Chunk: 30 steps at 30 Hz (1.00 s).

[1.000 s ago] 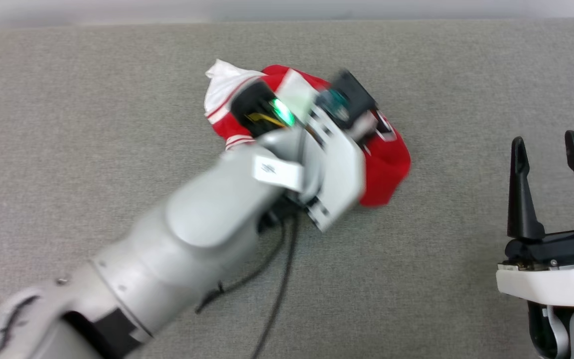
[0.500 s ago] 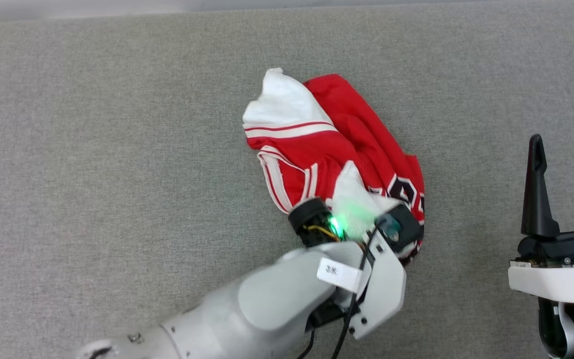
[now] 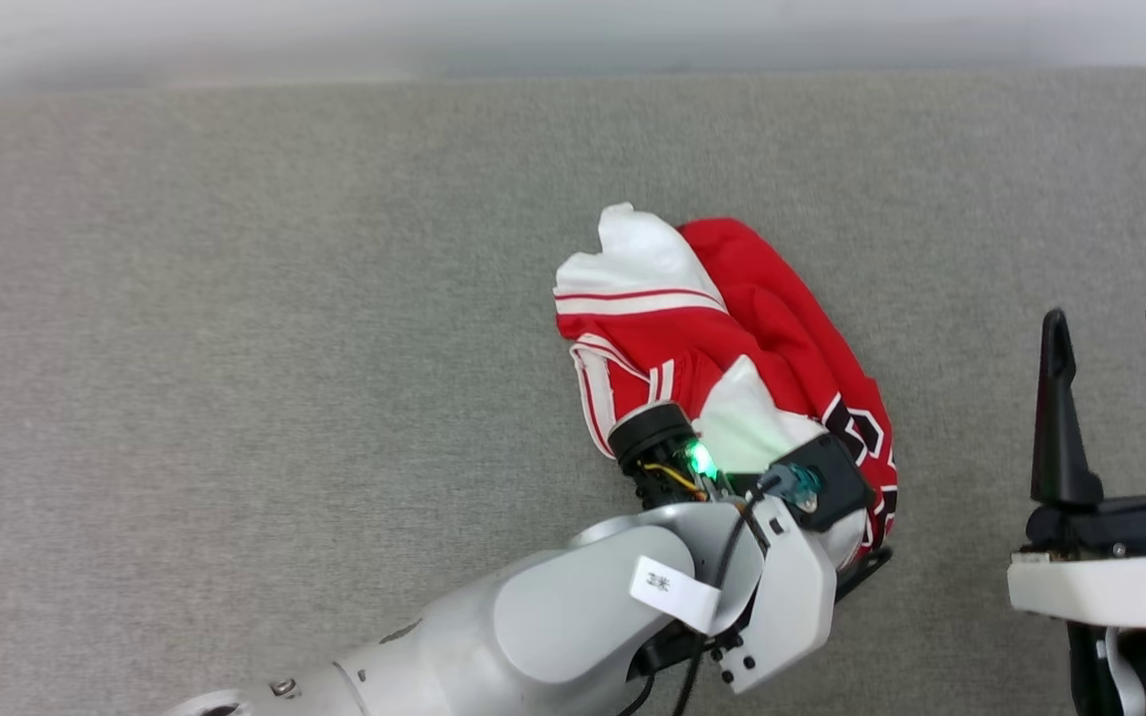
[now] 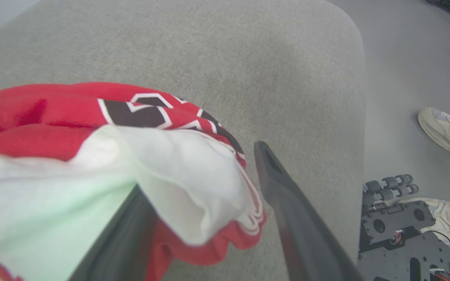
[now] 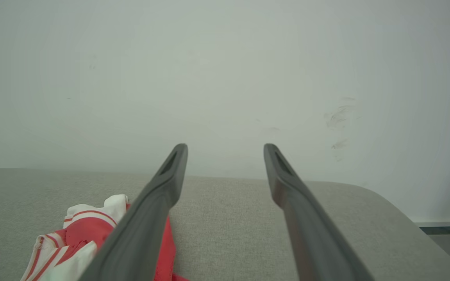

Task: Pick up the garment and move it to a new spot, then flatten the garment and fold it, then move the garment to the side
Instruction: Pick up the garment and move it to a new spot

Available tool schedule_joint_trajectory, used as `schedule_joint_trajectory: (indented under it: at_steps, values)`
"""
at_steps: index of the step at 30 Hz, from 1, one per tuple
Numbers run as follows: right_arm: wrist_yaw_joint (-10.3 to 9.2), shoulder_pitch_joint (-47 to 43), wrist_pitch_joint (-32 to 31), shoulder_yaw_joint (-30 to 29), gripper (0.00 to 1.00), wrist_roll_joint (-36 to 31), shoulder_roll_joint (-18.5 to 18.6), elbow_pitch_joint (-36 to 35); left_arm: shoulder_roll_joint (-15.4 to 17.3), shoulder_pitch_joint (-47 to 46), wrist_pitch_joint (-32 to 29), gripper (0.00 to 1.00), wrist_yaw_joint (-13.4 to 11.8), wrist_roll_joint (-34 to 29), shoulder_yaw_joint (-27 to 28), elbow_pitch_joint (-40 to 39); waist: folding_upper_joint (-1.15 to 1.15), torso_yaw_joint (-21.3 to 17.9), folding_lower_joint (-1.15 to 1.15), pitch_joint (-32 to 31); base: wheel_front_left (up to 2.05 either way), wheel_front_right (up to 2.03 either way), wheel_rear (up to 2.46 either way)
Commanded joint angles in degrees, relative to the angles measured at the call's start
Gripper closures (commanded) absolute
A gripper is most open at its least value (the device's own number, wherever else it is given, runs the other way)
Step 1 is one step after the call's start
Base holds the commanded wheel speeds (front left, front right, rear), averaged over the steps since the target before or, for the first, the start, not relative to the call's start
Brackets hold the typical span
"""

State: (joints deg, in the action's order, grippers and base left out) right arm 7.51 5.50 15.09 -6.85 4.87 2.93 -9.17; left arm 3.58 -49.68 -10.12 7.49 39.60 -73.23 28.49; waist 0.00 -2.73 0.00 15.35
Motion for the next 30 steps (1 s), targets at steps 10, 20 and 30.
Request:
schedule_joint_trajectory:
  at_steps: [10, 20, 30]
  values:
    - [-0.04, -5.5, 0.1, 0.2, 0.0, 0.0, -0.1, 3.0, 3.3, 2.5, 14.3, 0.0, -6.4, -0.6, 6.5, -3.4, 0.0, 3.5, 0.0, -8.2, 0.0, 0.0, 0.0]
    - [-0.04, -8.9, 0.1, 0.1, 0.0, 0.3, -0.1, 5.8, 12.3, 10.7, 24.5, 0.0, -18.1, -0.6, 16.5, -7.6, 0.0, 5.0, 0.0, -11.6, 0.0, 0.0, 0.0]
    - [-0.04, -10.6, 0.1, -0.3, 0.0, 1.5, -0.1, 8.0, 19.2, 25.8, 25.3, 0.0, -27.6, -7.7, 34.1, -19.5, 0.0, 6.3, 0.0, -13.6, 0.0, 0.0, 0.0]
